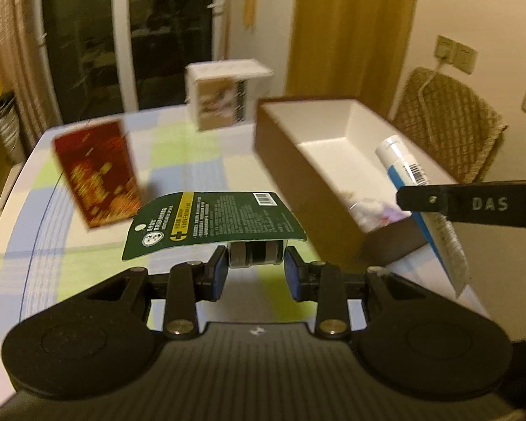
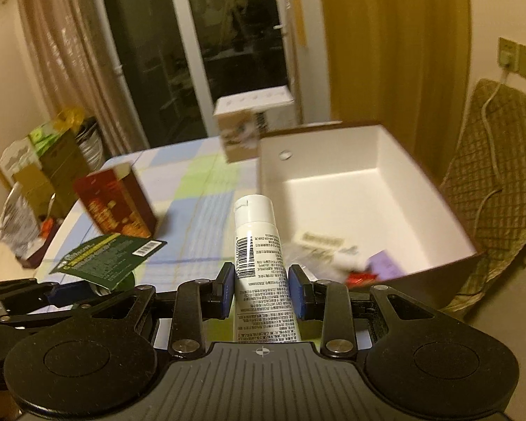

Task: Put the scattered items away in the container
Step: 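Carry the green item and white tube over the brown box with both grippers, then lower the green item and white tube into the brown box with both grippers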

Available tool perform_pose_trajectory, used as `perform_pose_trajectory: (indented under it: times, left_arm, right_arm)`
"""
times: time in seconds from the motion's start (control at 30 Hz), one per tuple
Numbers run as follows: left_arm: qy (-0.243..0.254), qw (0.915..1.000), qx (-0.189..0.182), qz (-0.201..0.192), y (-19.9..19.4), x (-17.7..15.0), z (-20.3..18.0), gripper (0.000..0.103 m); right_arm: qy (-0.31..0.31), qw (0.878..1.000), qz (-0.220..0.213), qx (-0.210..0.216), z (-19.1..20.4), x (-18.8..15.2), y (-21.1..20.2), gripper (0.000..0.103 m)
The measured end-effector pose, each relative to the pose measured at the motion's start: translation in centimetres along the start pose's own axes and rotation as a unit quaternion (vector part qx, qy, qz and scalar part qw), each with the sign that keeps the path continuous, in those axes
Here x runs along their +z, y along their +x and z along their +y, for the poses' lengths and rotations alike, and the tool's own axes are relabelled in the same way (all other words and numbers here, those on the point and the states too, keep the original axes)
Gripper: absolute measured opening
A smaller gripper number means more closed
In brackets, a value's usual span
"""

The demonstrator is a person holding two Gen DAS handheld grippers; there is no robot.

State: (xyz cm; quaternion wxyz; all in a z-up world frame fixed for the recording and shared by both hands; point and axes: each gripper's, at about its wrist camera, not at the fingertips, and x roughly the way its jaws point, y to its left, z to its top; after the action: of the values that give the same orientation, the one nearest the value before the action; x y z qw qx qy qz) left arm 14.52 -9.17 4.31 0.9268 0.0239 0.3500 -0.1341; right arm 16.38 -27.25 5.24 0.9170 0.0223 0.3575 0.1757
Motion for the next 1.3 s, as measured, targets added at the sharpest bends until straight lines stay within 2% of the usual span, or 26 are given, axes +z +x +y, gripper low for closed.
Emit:
perform_pose_trajectory:
  times: [0.3,0.53,0.9,1.3]
  left_arm:
    - [0.046,0.9971,-0.055,-0.024,2.8,5.5,-5.8,0.029]
    - [0.077,0.9933,-0.082,-0.023,6.0,7.9,-9.3,0.029]
    - [0.119,0.9883,-0.096,0.006,10.2,7.7,-11.8,0.029]
    - [0.128,0.9867,-0.097,0.024,12.3,7.4,-12.5,0.03]
  right_arm:
    - [0.007,0.999,-0.014,-0.036,-5.6,2.7,1.2,0.035]
    - [0.018,0.998,-0.008,-0.057,-9.6,4.0,3.0,0.035]
    - [0.04,0.997,0.003,-0.069,-13.2,4.1,4.9,0.035]
    - [0.047,0.996,0.008,-0.069,-14.0,4.2,5.7,0.035]
